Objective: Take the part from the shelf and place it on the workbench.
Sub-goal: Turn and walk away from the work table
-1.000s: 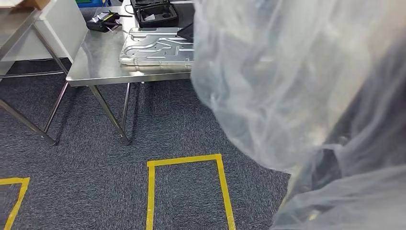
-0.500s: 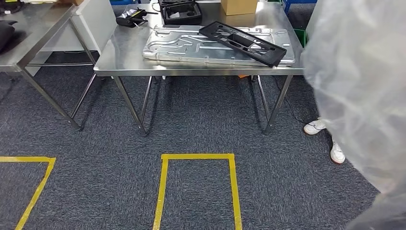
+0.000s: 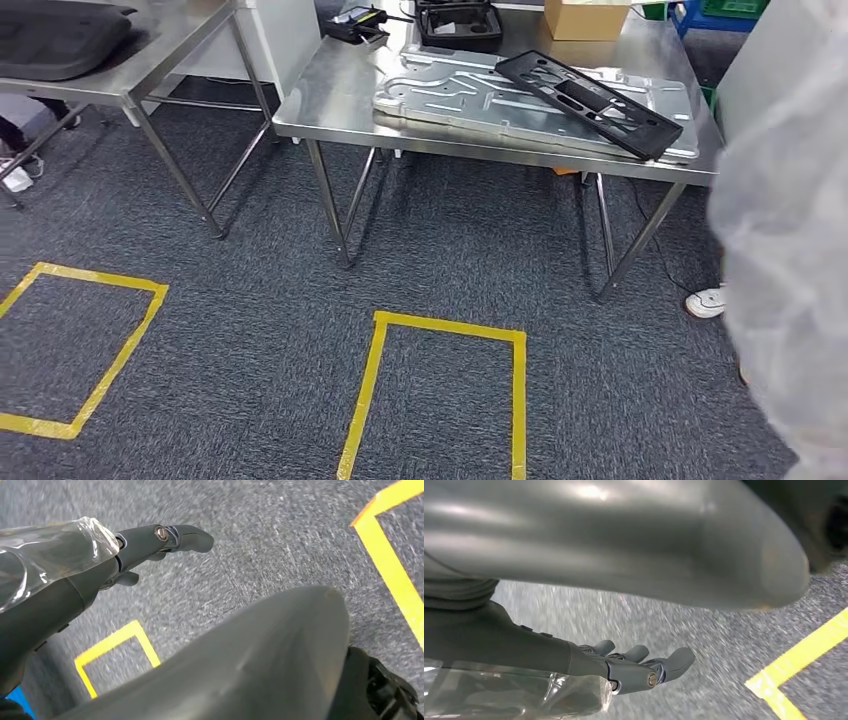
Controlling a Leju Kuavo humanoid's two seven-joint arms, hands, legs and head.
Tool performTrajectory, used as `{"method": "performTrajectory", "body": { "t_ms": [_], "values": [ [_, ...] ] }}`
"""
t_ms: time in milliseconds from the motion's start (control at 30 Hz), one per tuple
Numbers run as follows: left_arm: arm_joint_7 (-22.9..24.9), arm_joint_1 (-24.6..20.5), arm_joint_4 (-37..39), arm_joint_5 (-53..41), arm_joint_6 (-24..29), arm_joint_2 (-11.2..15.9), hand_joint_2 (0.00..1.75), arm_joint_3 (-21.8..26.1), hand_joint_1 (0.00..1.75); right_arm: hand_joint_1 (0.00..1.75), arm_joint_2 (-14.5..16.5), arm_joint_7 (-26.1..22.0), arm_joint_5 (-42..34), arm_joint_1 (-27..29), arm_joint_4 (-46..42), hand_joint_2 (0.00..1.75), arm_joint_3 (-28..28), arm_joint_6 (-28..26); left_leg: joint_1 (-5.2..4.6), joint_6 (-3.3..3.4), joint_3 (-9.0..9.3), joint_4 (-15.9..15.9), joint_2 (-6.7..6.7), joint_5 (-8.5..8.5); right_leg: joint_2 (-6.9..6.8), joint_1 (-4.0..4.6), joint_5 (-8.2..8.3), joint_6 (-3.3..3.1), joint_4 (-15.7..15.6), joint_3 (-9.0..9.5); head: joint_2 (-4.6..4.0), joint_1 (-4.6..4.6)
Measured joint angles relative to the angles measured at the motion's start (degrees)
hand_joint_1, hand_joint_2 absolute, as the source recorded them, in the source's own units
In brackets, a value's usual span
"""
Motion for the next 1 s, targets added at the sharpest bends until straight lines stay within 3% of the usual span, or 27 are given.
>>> {"method": "performTrajectory", "body": {
  "t_ms": [67, 100, 167, 233, 300, 333, 367, 400, 433, 500, 567, 600, 667, 733, 800, 867, 900, 933, 967, 1000],
  "values": [
    [0.19, -0.11, 0.0, 0.22, -0.48, 0.04, 0.0, 0.01, 0.0, 0.0, 0.2, 0.08, 0.56, -0.01, 0.04, 0.0, 0.52, -0.21, -0.05, -0.61, -0.68, 0.53, -1.3, 0.05, 2.33, -0.2, 1.62, -0.26, -4.9, 1.9, 0.0, 0.07],
    [0.31, -0.1, 0.0, 0.28, -0.63, 0.09, 0.0, 0.01, 0.0, 0.0, 0.33, 0.09, 0.74, -0.01, 0.07, 0.0, 0.82, -0.28, -0.03, -1.02, -1.05, 0.65, -1.91, 0.21, 2.42, -0.14, 1.48, -0.43, -5.25, 1.9, 0.0, 0.09],
    [0.43, 0.11, 0.0, 0.38, -0.71, 0.31, 0.0, 0.01, 0.0, 0.0, 0.73, 0.09, 0.96, -0.05, 0.07, 0.0, 1.35, -0.31, 0.21, -1.72, -1.66, 0.88, -2.67, 0.36, 1.04, -0.16, 1.78, -0.96, -5.34, 1.71, 0.0, 0.09],
    [0.36, 0.18, 0.0, 0.45, -0.67, 0.53, 0.0, 0.01, 0.0, 0.0, 1.04, 0.1, 1.01, -0.1, 0.07, 0.0, 1.61, -0.28, 0.25, -2.39, -3.23, 4.03, -0.65, -1.61, -0.51, -0.3, 2.09, -1.61, -5.54, 1.64, 0.0, -0.08],
    [0.04, 0.02, 0.0, 0.51, -0.55, 0.63, 0.0, 0.04, 0.0, 0.0, 1.25, 0.29, 1.06, -0.09, 0.1, 0.0, 1.94, -0.1, 0.36, -3.11, -6.85, 12.02, 2.29, -5.76, -2.19, -0.24, 2.12, -1.94, -5.57, 1.59, 0.0, -0.25],
    [-0.15, -0.01, 0.0, 0.58, -0.48, 0.68, 0.0, 0.05, 0.0, 0.0, 1.31, 0.45, 1.08, -0.06, 0.15, 0.0, 2.16, 0.02, 0.51, -3.41, -8.72, 16.18, 2.91, -7.44, -3.08, -0.17, 2.09, -1.97, -5.57, 1.58, 0.0, -0.25],
    [-0.31, 0.03, 0.0, 0.67, -0.44, 0.73, 0.0, 0.07, 0.0, 0.0, 1.38, 0.61, 1.1, -0.04, 0.19, 0.0, 2.39, 0.14, 0.65, -3.61, -9.84, 18.78, 3.19, -8.21, -3.9, -0.14, 2.06, -1.98, -5.56, 1.57, 0.0, -0.25],
    [-0.39, 0.11, 0.0, 0.75, -0.44, 0.77, 0.0, 0.08, 0.0, 0.0, 1.43, 0.74, 1.11, -0.04, 0.23, 0.0, 2.59, 0.22, 0.78, -3.72, -9.72, 18.88, 3.38, -7.8, -4.66, -0.12, 2.02, -1.96, -5.55, 1.58, 0.0, -0.25],
    [-0.42, 0.17, 0.0, 0.83, -0.45, 0.85, 0.0, 0.08, 0.0, 0.0, 1.51, 0.82, 1.13, -0.07, 0.24, 0.0, 2.75, 0.26, 0.88, -3.76, -8.31, 16.45, 3.69, -6.42, -5.34, -0.12, 1.97, -1.9, -5.55, 1.63, 0.0, -0.26],
    [-0.4, 0.09, 0.0, 0.87, -0.48, 1.04, 0.0, 0.08, 0.0, 0.0, 1.73, 0.87, 1.2, -0.17, 0.24, 0.0, 2.98, 0.31, 0.82, -3.53, -3.28, 7.17, 5.69, -2.81, -6.52, -0.02, 1.78, -1.61, -5.54, 1.87, 0.0, -0.26],
    [-0.3, -0.12, 0.0, 0.91, -0.51, 1.28, 0.0, 0.1, 0.0, 0.0, 1.96, 0.8, 1.27, -0.24, 0.24, 0.0, 3.18, 0.32, 0.42, -2.83, -0.28, 1.3, 7.35, -1.03, -7.44, 0.22, 1.51, -1.14, -5.49, 2.08, 0.0, -0.21],
    [-0.22, -0.13, 0.01, 0.95, -0.51, 1.41, 0.0, 0.11, 0.0, 0.0, 2.07, 0.74, 1.28, -0.26, 0.24, 0.0, 3.32, 0.32, 0.19, -2.44, -0.12, 0.67, 7.44, -0.98, -7.86, 0.3, 1.42, -0.88, -5.48, 2.15, 0.0, -0.19],
    [-0.1, 0.06, 0.01, 1.02, -0.51, 1.71, 0.0, 0.12, 0.0, 0.0, 2.29, 0.61, 1.28, -0.37, 0.24, 0.0, 3.71, 0.33, 0.16, -1.7, -0.33, 0.59, 6.35, -0.7, -8.28, 0.22, 1.18, -0.3, -5.44, 2.29, 0.0, -0.17],
    [-0.05, 0.12, 0.02, 1.05, -0.47, 1.93, 0.0, 0.13, 0.0, 0.0, 2.46, 0.52, 1.28, -0.43, 0.24, 0.0, 4.03, 0.38, 0.43, -0.95, -0.29, 0.24, 5.27, -0.31, -6.27, 0.06, -0.66, 0.16, -3.15, 1.43, 0.0, -0.14],
    [-0.06, -0.07, 0.02, 1.08, -0.42, 2.09, 0.0, 0.14, 0.0, 0.0, 2.5, 0.47, 1.28, -0.32, 0.25, 0.0, 4.24, 0.56, 0.48, -0.48, -0.34, 0.15, 4.06, -0.12, -3.56, -0.04, -4.7, 0.3, 4.21, -1.9, 0.0, -0.11],
    [-0.07, -0.09, 0.02, 1.09, -0.4, 2.21, 0.0, 0.16, 0.0, 0.0, 2.52, 0.48, 1.28, -0.08, 0.26, 0.0, 4.44, 0.72, 0.33, -0.33, -0.39, 0.17, 2.65, -0.08, -2.81, -0.03, -7.45, 0.32, 11.95, -5.69, 0.0, -0.11],
    [-0.07, -0.01, 0.02, 1.09, -0.41, 2.23, 0.0, 0.16, 0.0, 0.0, 2.52, 0.49, 1.27, 0.01, 0.26, 0.0, 4.52, 0.74, 0.31, -0.32, -0.38, 0.21, 1.89, -0.08, -2.74, -0.04, -7.16, 0.31, 13.09, -6.42, 0.0, -0.11],
    [-0.07, 0.07, 0.02, 1.09, -0.42, 2.23, 0.0, 0.16, 0.0, 0.0, 2.53, 0.5, 1.27, 0.05, 0.26, 0.0, 4.61, 0.76, 0.33, -0.35, -0.33, 0.26, 1.1, -0.07, -2.62, -0.09, -5.64, 0.29, 11.64, -5.94, 0.0, -0.11],
    [-0.07, 0.09, 0.01, 1.09, -0.42, 2.23, 0.0, 0.16, 0.0, 0.0, 2.54, 0.51, 1.26, 0.05, 0.26, 0.0, 4.69, 0.78, 0.39, -0.43, -0.27, 0.35, 0.28, -0.1, -2.18, -0.19, -3.31, 0.27, 7.99, -4.39, 0.0, -0.11],
    [-0.06, 0.08, 0.01, 1.08, -0.42, 2.23, 0.0, 0.16, 0.0, 0.0, 2.54, 0.52, 1.25, 0.03, 0.27, 0.0, 4.75, 0.81, 0.44, -0.6, -0.29, 0.51, -0.51, -0.16, -0.8, -0.4, -1.12, 0.25, 3.55, -2.43, 0.0, -0.11]
  ]
}}
